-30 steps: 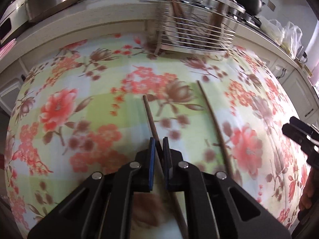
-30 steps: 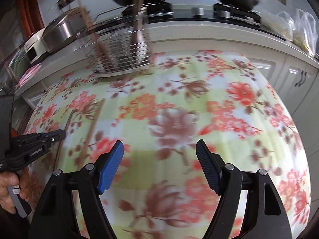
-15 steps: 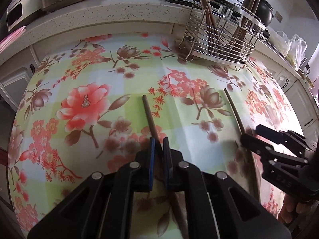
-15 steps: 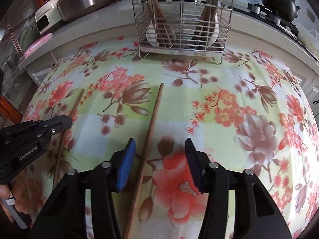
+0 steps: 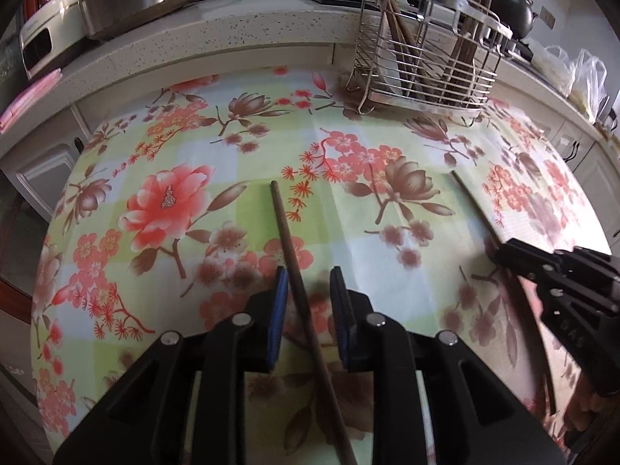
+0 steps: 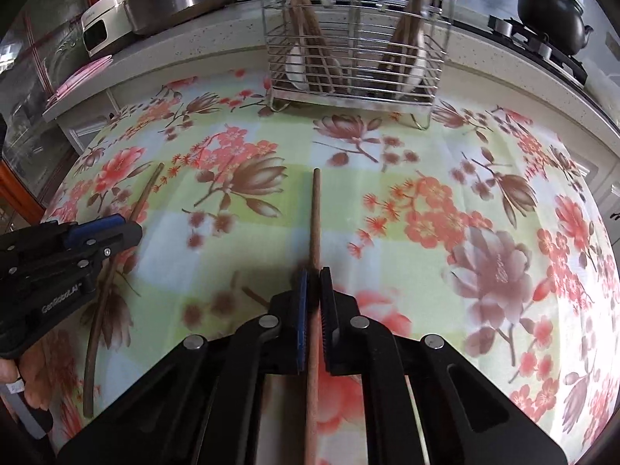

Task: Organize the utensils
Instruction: 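Lift both held chopsticks upright and carry them over the wire rack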

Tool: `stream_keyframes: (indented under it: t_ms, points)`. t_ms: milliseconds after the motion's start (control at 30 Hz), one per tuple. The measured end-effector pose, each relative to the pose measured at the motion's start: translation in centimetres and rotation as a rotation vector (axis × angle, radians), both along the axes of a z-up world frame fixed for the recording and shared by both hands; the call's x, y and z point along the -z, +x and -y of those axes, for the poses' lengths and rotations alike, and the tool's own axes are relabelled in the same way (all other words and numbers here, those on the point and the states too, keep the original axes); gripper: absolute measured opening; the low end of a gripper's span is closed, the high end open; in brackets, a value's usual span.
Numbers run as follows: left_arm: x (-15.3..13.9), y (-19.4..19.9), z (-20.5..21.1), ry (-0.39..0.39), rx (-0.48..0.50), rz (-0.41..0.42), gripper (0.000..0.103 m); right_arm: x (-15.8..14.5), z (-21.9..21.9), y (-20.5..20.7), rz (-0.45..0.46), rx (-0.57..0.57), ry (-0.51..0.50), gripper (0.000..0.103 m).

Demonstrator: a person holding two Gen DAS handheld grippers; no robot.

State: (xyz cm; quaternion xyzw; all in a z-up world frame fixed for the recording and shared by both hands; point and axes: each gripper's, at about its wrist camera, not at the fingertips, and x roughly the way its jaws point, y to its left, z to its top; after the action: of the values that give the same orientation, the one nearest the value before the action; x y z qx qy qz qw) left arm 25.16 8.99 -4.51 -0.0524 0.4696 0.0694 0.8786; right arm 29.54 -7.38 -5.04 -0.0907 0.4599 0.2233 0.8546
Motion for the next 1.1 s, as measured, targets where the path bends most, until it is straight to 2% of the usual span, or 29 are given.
stream_keyframes:
  t_ms: [33, 67, 100, 200, 367, 633, 1100]
  points:
    - [0.0, 0.1, 0.2, 0.010, 0.003, -0.002, 0.018, -0.1, 0.7, 0.0, -0.004, 0.006, 0.004, 0.008]
    - [0.0, 0.3, 0.4, 0.017, 0.006, -0.004, 0.010, -0.2, 1.6, 0.0, -0.006, 0.019, 0.010, 0.008]
    - [0.0, 0.5, 0.7, 0.013, 0.012, -0.007, 0.007, -0.3, 2.5, 0.0, -0.009, 0.029, 0.017, 0.008]
    - [-0.4, 0.7, 1.5, -0.044, 0.055, -0.002, 0.006, -0.7, 4.9, 0.0, -0.012, 0.058, 0.043, 0.008]
    - [-2.3, 0.6, 2.8, -0.081, 0.089, 0.048, 0.006, -1.6, 7.5, -0.2, -0.006, 0.090, 0.078, 0.008]
    - [-6.2, -0.7, 4.4, -0.083, 0.116, 0.141, 0.006, -4.4, 9.9, -1.1, 0.038, 0.113, 0.140, 0.008]
    - [-11.2, -2.8, 5.4, -0.084, 0.132, 0.252, 0.006, -10.2, 12.0, -3.1, 0.146, 0.123, 0.207, 0.008]
